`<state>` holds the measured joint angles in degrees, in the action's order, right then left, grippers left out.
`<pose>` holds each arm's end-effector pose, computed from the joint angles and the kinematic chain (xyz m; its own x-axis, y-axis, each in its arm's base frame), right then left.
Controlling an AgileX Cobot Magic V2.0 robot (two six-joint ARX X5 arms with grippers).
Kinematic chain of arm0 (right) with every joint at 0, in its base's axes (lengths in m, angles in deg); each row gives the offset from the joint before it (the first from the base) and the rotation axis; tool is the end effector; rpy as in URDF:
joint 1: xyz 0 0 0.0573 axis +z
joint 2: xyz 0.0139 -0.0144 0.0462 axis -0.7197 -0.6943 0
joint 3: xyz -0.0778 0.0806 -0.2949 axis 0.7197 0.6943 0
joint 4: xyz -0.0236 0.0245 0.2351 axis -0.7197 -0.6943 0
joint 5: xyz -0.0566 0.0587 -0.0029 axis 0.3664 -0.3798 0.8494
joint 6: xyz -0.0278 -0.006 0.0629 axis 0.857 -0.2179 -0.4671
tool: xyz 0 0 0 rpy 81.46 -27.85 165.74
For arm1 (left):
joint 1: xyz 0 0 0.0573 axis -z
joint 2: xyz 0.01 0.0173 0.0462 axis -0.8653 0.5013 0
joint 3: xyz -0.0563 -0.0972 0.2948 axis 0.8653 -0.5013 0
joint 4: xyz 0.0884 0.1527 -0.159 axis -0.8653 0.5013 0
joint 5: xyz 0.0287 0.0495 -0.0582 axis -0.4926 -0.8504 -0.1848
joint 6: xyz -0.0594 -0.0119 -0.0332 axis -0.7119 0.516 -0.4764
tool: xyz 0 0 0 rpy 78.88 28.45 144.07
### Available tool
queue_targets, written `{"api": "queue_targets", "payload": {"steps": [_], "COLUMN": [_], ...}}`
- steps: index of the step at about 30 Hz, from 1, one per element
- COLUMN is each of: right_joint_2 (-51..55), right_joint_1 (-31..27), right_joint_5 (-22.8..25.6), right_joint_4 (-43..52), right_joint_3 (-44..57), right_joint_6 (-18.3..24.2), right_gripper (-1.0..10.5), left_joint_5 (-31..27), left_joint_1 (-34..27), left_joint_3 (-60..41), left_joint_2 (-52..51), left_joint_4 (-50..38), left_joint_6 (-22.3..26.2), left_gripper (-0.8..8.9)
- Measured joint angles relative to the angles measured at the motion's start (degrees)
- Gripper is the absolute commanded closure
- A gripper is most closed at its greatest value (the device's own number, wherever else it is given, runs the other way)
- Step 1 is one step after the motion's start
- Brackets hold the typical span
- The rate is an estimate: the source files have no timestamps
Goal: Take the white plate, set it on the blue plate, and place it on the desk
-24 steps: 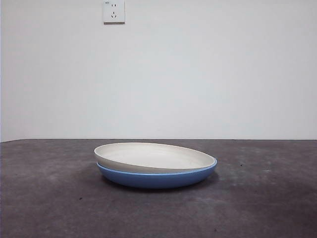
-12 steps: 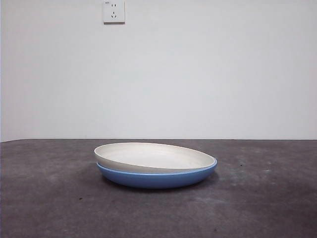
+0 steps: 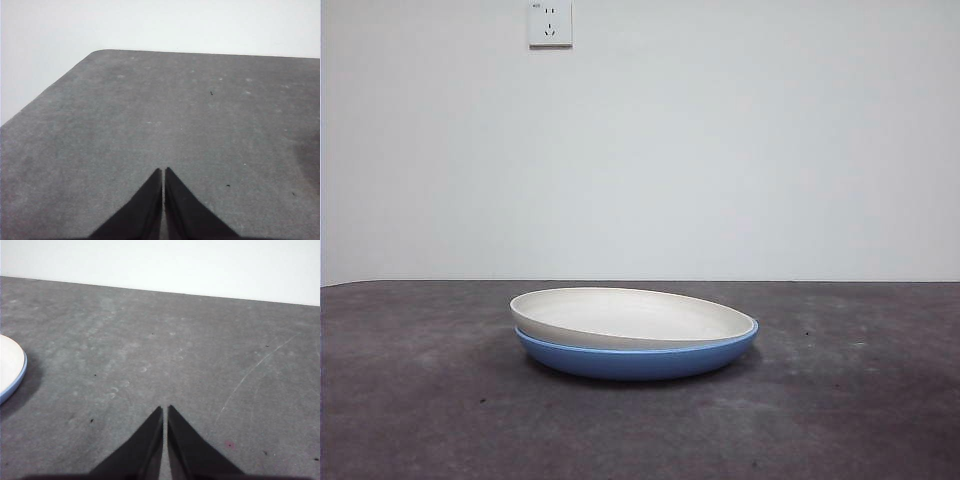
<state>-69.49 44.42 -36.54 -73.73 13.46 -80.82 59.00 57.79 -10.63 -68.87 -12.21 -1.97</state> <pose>0.0516 0.0065 0.1500 0.9812 0.1256 -0.1467 -0.1276 0.9918 -0.0047 0.0507 0.0037 0.1528 0.9854 0.0716 -0.1546 -0.0742 0.9972 -0.0111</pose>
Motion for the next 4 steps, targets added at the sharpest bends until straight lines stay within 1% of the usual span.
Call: {"api": "queue_targets", "payload": {"steps": [4], "right_joint_2": [0.0], "right_joint_1": [0.0], "right_joint_5": [0.02], "right_joint_4": [0.0], "right_joint_3": [0.0], "right_joint_6": [0.0], "right_gripper": [9.4], "left_joint_5": [0.0], "left_joint_1": [0.0], "left_joint_3": [0.0], "left_joint_2": [0.0], "left_joint_4": [0.0], "left_joint_6": [0.0], "left_gripper": [8.04]}}
